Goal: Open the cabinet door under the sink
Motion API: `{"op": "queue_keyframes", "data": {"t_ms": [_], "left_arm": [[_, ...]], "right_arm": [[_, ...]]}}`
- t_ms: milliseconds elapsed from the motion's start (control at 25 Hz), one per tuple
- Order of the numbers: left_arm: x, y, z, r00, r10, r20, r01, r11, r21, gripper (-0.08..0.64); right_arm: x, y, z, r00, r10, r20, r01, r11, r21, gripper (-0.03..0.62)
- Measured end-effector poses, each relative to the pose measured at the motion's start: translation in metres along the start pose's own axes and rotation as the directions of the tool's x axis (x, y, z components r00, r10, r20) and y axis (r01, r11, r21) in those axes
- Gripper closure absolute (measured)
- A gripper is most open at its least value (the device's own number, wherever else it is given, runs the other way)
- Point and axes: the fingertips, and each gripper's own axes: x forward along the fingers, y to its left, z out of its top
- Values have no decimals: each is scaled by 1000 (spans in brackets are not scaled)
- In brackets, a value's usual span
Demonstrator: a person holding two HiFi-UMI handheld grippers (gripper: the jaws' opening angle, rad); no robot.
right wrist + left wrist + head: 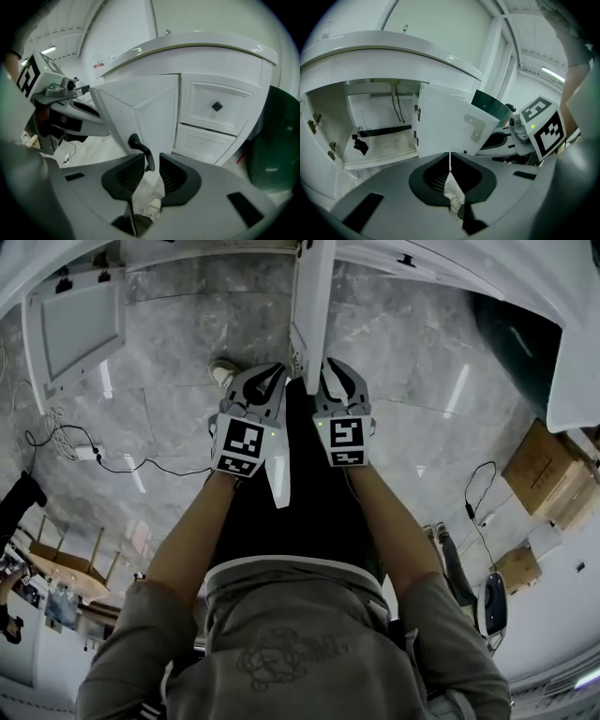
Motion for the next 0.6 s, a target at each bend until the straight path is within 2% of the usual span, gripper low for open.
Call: {"op": "queue_keyframes", "data": {"t_ms": [240, 400, 600], "left_arm": [[-1, -5, 0, 999, -5, -44, 5, 1000, 7, 535], [-11, -9, 11, 999, 7, -39, -7, 1000, -4, 535], [-32, -8, 39, 1000, 26, -5, -26, 1000, 15, 535]], "right_arm": [[-18, 11, -7, 999, -29, -18, 30, 999, 19, 486], [-34, 8, 0, 998, -56, -20, 57, 998, 41, 497], [-60, 7, 28, 998, -65, 10, 65, 998, 16, 509]]}}
